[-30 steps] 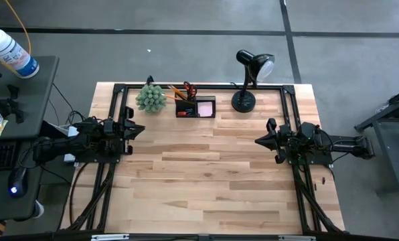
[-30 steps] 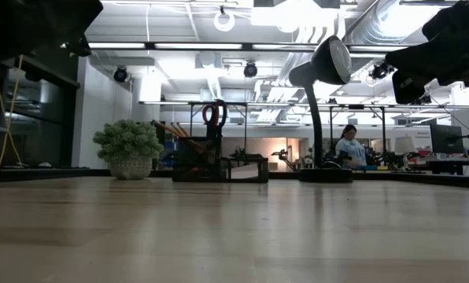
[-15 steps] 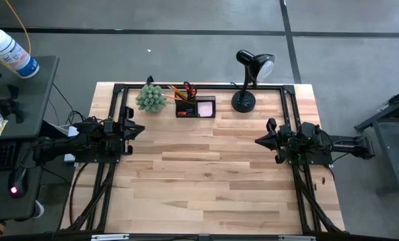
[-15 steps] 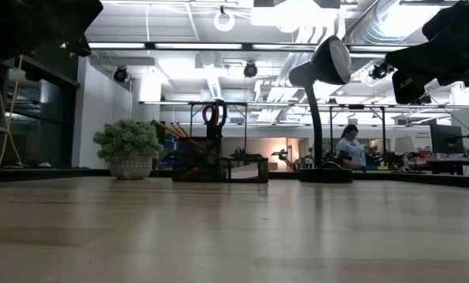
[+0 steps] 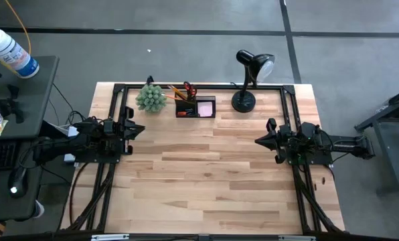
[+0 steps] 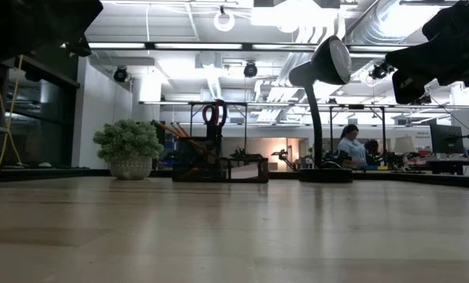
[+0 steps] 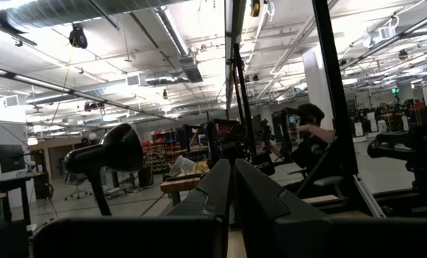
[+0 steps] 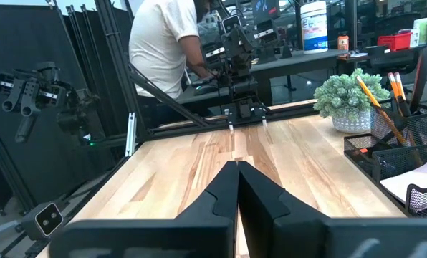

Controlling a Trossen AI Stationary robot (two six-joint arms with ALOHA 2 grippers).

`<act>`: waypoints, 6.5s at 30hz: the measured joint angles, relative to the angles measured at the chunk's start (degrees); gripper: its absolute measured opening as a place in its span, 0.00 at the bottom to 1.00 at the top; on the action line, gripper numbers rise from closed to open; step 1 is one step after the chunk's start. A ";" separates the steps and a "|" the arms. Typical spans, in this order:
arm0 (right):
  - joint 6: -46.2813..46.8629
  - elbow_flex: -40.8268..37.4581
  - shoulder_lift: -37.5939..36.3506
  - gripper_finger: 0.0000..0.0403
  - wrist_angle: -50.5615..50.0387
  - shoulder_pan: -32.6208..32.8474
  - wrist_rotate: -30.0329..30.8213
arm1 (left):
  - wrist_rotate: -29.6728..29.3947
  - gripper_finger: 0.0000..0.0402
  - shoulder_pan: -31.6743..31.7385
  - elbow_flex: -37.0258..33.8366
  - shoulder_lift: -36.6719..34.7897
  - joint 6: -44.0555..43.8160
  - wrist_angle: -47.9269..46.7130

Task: Pick and place office supplies into organizer
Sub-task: Return to Home Position

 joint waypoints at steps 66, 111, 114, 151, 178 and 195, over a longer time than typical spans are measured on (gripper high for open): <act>0.00 0.00 0.01 0.01 -0.01 0.00 0.00 | -0.01 0.03 0.00 0.00 -0.01 -0.01 0.00; 0.00 0.00 0.00 0.01 -0.02 0.00 -0.01 | -0.01 0.03 0.00 -0.01 0.00 0.00 0.00; 0.00 0.00 0.00 0.01 -0.01 0.00 -0.01 | 0.00 0.03 0.00 -0.01 0.00 0.00 0.00; 0.00 0.01 0.00 0.02 -0.01 0.00 0.01 | -0.01 0.03 -0.01 -0.01 -0.01 0.00 0.00; 0.00 0.01 0.01 0.01 0.00 0.00 0.01 | -0.01 0.03 -0.01 -0.01 -0.01 0.00 -0.02; 0.00 0.02 0.02 0.00 -0.02 0.00 0.01 | 0.00 0.03 -0.01 -0.01 0.00 -0.01 0.00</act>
